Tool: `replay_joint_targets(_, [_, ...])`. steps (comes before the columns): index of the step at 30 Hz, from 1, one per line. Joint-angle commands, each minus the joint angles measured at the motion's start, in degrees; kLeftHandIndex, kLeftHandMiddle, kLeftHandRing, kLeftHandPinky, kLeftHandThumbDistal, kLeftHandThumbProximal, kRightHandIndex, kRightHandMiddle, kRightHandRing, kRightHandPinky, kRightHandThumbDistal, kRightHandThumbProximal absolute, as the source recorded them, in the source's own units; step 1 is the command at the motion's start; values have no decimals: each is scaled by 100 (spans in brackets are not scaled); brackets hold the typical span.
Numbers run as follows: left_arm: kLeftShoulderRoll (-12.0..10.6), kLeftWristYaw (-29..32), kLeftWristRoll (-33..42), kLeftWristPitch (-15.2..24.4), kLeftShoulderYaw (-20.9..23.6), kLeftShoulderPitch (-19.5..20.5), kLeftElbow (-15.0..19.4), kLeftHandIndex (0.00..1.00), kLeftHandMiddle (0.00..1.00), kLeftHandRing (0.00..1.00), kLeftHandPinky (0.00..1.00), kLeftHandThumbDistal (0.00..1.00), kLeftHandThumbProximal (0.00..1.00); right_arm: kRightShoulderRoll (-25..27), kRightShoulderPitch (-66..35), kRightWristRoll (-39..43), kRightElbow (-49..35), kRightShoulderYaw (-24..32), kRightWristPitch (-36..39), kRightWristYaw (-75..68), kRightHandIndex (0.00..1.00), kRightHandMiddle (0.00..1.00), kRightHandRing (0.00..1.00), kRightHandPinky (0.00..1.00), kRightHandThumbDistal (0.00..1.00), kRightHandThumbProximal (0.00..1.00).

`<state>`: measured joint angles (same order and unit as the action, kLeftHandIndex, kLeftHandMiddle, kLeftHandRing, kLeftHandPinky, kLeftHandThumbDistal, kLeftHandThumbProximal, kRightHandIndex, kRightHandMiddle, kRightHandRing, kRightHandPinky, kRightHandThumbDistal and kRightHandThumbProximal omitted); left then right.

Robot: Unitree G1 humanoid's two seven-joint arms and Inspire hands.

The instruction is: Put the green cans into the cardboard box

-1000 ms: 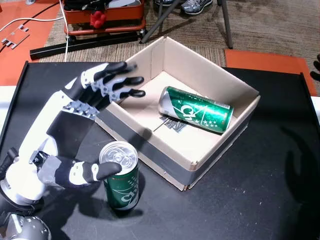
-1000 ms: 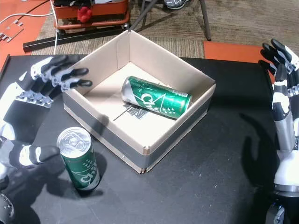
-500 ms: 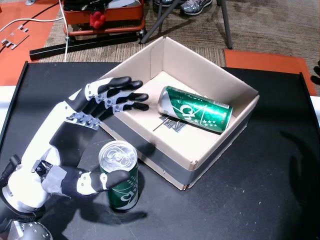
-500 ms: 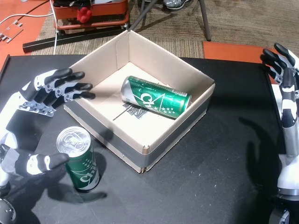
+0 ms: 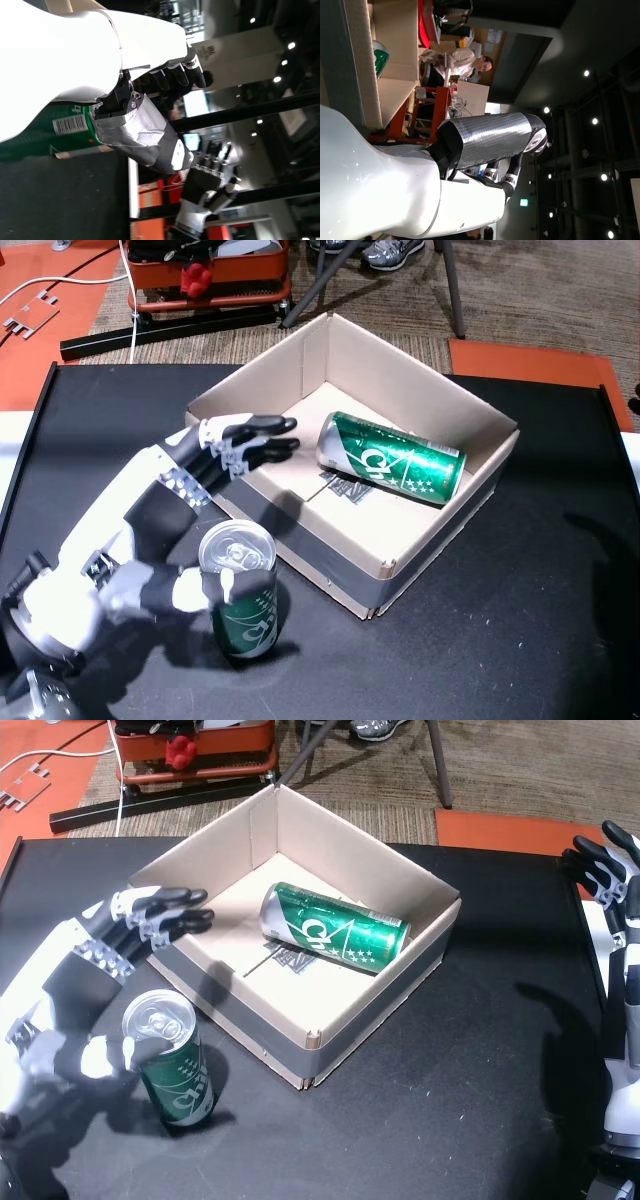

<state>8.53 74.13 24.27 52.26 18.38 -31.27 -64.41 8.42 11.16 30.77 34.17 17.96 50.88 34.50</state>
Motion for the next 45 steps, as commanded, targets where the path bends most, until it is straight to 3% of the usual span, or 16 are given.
replay_joint_targets(1, [99, -70, -175, -18, -88, -20, -160, 87, 84, 86, 83, 76, 8, -44, 13, 128, -66, 59, -86, 96, 67, 67, 69, 75, 51, 73])
replay_joint_targets(12, [139, -181, -376, -338, -276, -31, -317, 86, 82, 84, 80, 76, 14, -65, 127, 369, 38, 294, -177, 550, 67, 66, 69, 77, 50, 76])
replay_joint_targets(15, [128, -216, -394, -281, -288, -12, -292, 86, 83, 85, 79, 75, 17, -55, 180, 471, 100, 361, -208, 747, 68, 67, 70, 77, 44, 78])
replay_joint_targets(21, [138, -216, -406, -472, -318, 18, -298, 89, 84, 85, 79, 74, 14, -98, 197, 534, 74, 440, -268, 856, 67, 66, 69, 76, 49, 78])
replay_joint_targets(34, [90, -273, -445, -523, -331, 1, -370, 88, 83, 85, 78, 76, 17, -118, 194, 547, 17, 574, -316, 967, 66, 66, 69, 76, 48, 79])
replay_joint_targets(37, [72, -307, -475, -438, -358, 3, -350, 90, 85, 87, 78, 77, 19, -81, 125, 540, -91, 580, -547, 886, 65, 64, 67, 74, 62, 79])
replay_joint_targets(40, [63, -365, -531, -343, -411, 4, -341, 93, 88, 90, 79, 77, 19, -67, 40, 496, -247, 597, -695, 769, 65, 62, 65, 72, 68, 79])
replay_joint_targets(45, [67, -514, -680, -190, -479, 28, -340, 93, 89, 93, 79, 80, 16, -53, -62, 583, -406, 646, -893, 785, 65, 61, 63, 71, 64, 76])
